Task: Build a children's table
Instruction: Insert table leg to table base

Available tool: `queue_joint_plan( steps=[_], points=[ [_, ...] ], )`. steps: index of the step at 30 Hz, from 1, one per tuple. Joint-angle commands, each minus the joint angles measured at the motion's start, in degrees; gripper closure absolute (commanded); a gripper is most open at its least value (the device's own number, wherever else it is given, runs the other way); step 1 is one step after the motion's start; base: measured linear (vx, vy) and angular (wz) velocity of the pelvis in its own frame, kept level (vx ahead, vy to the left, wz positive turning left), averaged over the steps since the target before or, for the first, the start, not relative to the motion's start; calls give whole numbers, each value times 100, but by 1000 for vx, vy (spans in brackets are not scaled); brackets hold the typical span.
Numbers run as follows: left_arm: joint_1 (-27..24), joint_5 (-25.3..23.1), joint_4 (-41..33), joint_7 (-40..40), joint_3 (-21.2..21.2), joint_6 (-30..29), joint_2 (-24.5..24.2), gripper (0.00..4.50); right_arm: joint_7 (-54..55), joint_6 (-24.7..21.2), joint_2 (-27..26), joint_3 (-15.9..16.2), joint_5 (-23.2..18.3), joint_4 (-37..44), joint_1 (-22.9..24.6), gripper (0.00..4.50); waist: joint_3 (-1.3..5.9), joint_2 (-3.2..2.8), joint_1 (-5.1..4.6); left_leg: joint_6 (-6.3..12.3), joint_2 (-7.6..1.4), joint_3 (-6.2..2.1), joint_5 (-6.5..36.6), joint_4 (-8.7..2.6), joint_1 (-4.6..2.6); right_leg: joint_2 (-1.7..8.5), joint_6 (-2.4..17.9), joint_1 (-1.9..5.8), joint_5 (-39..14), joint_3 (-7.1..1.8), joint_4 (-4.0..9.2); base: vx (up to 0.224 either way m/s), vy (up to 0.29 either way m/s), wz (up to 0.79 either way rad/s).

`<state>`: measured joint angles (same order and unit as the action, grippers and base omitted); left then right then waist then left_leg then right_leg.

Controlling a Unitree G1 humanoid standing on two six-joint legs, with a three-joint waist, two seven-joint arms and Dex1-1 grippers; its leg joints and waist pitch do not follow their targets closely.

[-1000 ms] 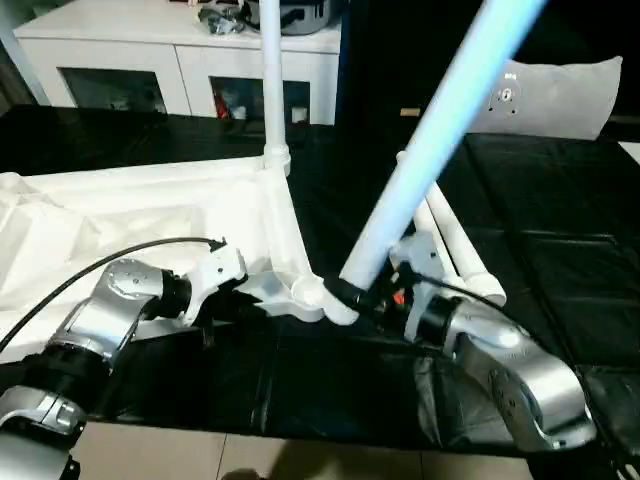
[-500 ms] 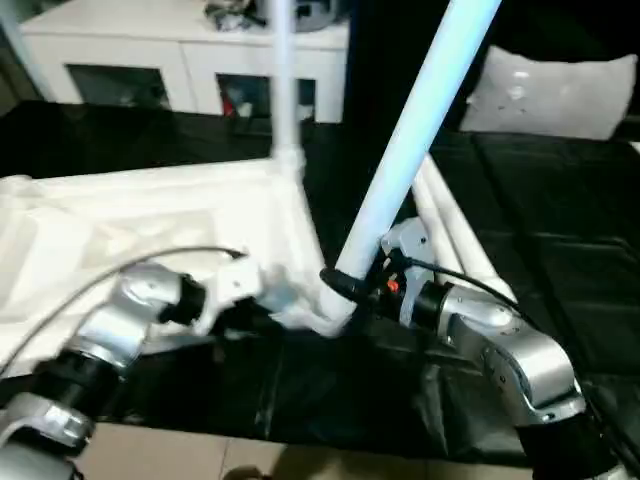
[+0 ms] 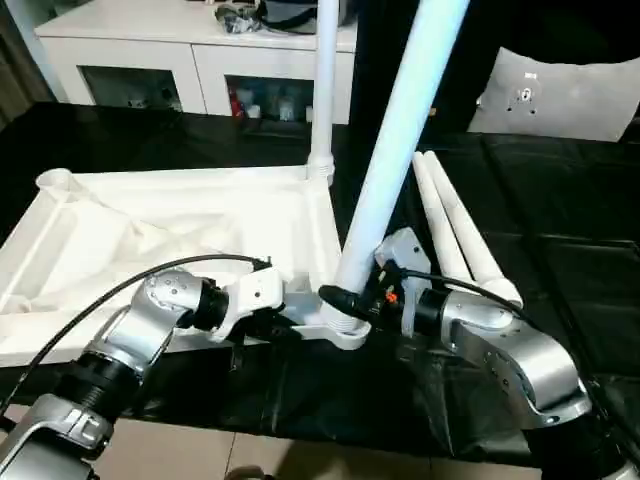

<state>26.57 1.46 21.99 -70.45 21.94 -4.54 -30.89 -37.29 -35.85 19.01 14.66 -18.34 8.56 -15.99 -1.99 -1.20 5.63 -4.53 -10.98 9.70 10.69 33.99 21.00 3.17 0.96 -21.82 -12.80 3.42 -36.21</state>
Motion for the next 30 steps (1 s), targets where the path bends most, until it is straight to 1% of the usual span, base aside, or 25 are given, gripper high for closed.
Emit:
queue_joint_plan(
  steps=[1, 4, 5, 8, 9, 11, 13, 15, 16, 18, 19, 20, 22, 23, 24, 25, 27, 28, 30],
  points=[
    [-75, 258, -40, 149, -291, 81, 23, 450, 61, -109, 80, -35, 57, -3, 7, 260, 253, 42, -27, -103, -220, -74, 1107, -434, -63, 498, 684, 201, -1357, -330, 519, 0, 0, 0],
    [-160, 313, -99, 100, -356, 49, 0, 450, 1, -116, 97, 22, 113, -91, 28, 260, 259, 52, -58, -54, -221, -72, 1042, -427, -53, 500, 703, 202, -1324, -330, 516, 0, 0, 0],
    [-191, 334, -108, 119, -383, 41, -5, 450, -1, -170, 97, 42, 119, -83, 40, 260, 264, 33, -58, -38, -226, -75, 1000, -427, -53, 500, 721, 200, -1256, -329, 508, 0, 0, 0],
    [-207, 322, -115, 97, -373, 49, -27, 450, -30, -191, 120, 68, 123, -86, 39, 260, 267, 46, -60, -21, -222, -69, 936, -423, -52, 488, 763, 201, -1098, -328, 493, 0, 0, 0],
    [-218, 340, -123, 83, -388, 43, -20, 450, -29, -174, 122, 75, 136, -118, 30, 260, 267, 40, -62, -11, -223, -68, 920, -422, -51, 487, 781, 201, -1046, -327, 486, 0, 0, 0],
    [-266, 386, -186, 38, -445, 17, 13, 450, -45, -149, 119, 103, 142, -228, -7, 260, 264, 48, -64, -11, -224, -67, 965, -425, -58, 496, 805, 201, -1096, -326, 490, 0, 0, 0],
    [-290, 362, -248, 7, -429, -4, -3, 450, -99, -93, 79, 156, 164, -430, -64, 260, 260, 37, -69, -12, -222, -63, 1005, -423, -58, 500, 801, 195, -1209, -329, 502, 0, 0, 0],
    [-299, 334, -284, -8, -414, -15, -15, 450, -136, -45, 54, 177, 184, -558, -93, 260, 253, 40, -80, -18, -220, -66, 1034, -429, -56, 493, 793, 193, -1256, -326, 507, 0, 0, 0],
    [-299, 313, -296, 10, -416, -19, -13, 450, -154, 12, -23, 129, 155, -751, -119, 260, 253, 35, -90, -22, -220, -65, 1085, -426, -62, 499, 796, 187, -1320, -329, 515, 0, 0, 0],
    [-286, 277, -285, 64, -416, -27, -4, 450, -168, 75, -71, 62, 113, -858, -113, 260, 249, 38, -99, -29, -221, -66, 1120, -430, -59, 501, 789, 188, -1402, -330, 525, 0, 0, 0],
    [-236, 217, -196, 243, -457, -7, 47, 450, -201, 196, -187, -130, -43, -1042, -39, 260, 244, 37, -107, -29, -222, -70, 1139, -437, -57, 500, 778, 189, -1440, -329, 527, 0, 0, 0],
    [-220, 199, -167, 300, -470, 1, 64, 450, -212, 233, -220, -191, -94, -1094, -11, 260, 239, 39, -111, -11, -225, -65, 1209, -434, -66, 515, 791, 172, -1518, -336, 548, 0, 0, 0],
    [-179, 192, -76, 465, -562, 32, 136, 450, -239, 465, -321, -415, -266, -1288, 180, 260, 243, 40, -106, -2, -226, -64, 1219, -430, -69, 512, 766, 172, -1609, -335, 566, 0, 0, 0],
    [-177, 197, -71, 474, -580, 30, 143, 450, -256, 539, -336, -447, -293, -1315, 249, 260, 237, 40, -102, 3, -225, -72, 1220, -442, -60, 512, 756, 180, -1619, -330, 563, 0, 0, 0],
    [-176, 200, -68, 479, -590, 29, 146, 450, -266, 581, -345, -465, -309, -1330, 288, 260, 245, 24, -99, 6, -227, -74, 1210, -442, -58, 513, 752, 182, -1597, -329, 558, 0, 0, 0],
    [-173, 209, -66, 481, -621, 23, 148, 450, -305, 706, -374, -508, -344, -1376, 396, 260, 245, 25, -110, 13, -225, -75, 1209, -447, -54, 500, 756, 181, -1563, -326, 553, 0, 0, 0],
    [-172, 205, -61, 480, -626, 28, 144, 450, -329, 806, -346, -456, -283, -1360, 468, 260, 243, 31, -109, 25, -224, -74, 1232, -449, -57, 502, 767, 174, -1569, -324, 558, 0, 0, 0],
    [-163, 188, -41, 480, -624, 51, 131, 450, -368, 935, -286, -339, -184, -1238, 607, 260, 241, 17, -109, 26, -225, -71, 1256, -448, -60, 504, 760, 170, -1625, -327, 568, 0, 0, 0],
    [-138, 162, -39, 455, -601, 69, 121, 450, -382, 1095, -196, -172, 15, -1046, 764, 260, 245, 19, -94, 35, -229, -72, 1206, -447, -54, 504, 722, 179, -1590, -333, 565, 0, 0, 0]
  ],
)
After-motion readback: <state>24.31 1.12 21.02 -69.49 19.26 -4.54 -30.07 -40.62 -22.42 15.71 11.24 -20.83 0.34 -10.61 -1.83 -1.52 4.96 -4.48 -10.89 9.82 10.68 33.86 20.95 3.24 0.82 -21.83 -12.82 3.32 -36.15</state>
